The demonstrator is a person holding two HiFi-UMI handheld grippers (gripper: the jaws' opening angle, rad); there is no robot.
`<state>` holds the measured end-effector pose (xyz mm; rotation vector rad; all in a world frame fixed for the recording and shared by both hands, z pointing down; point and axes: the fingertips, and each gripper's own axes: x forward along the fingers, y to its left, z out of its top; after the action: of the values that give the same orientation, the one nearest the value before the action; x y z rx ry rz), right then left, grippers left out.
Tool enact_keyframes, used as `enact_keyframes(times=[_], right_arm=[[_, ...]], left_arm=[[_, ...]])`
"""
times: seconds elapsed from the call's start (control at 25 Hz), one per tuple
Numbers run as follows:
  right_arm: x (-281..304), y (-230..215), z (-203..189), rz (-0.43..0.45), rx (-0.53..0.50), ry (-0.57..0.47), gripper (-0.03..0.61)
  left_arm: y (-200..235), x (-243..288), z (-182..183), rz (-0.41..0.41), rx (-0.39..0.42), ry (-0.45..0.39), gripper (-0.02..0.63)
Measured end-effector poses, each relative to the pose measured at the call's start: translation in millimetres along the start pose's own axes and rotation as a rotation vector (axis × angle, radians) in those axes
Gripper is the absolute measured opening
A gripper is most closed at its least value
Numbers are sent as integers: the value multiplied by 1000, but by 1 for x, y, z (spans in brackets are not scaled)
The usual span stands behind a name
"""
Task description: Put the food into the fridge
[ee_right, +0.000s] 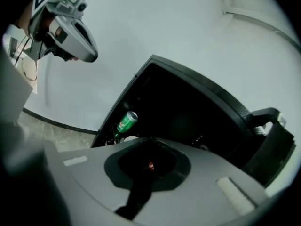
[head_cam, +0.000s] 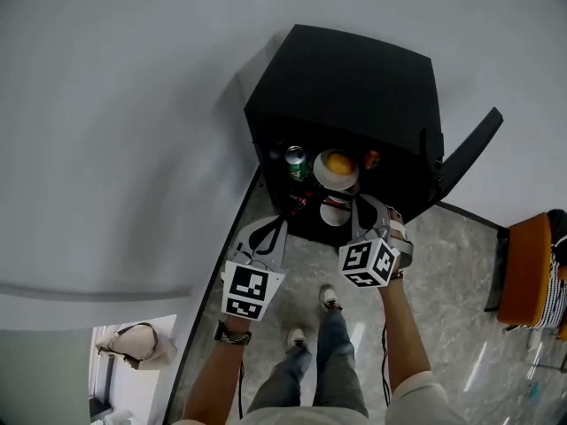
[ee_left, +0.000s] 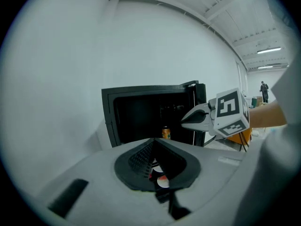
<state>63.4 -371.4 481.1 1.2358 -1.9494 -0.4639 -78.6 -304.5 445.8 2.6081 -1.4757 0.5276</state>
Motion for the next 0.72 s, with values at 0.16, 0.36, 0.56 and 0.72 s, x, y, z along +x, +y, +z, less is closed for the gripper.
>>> enact_keyframes(times=[0.16,0.36,0.56,0.72], right_arm=[[-43,-17,24,-6,80,-52,5],[-101,-35,56,-10,129,-131,5],[-152,-55,74,-43,164,-180,5],[-190,-70,86,-78,190,-212,5]], left_arm=[[-7,-16,29,-5,14,-36,2],[-22,-38,66,-25,42,-92,2],[-37,-62,96,-42,60,-142,2],[-50,-82,112,-66,61,-173,2]])
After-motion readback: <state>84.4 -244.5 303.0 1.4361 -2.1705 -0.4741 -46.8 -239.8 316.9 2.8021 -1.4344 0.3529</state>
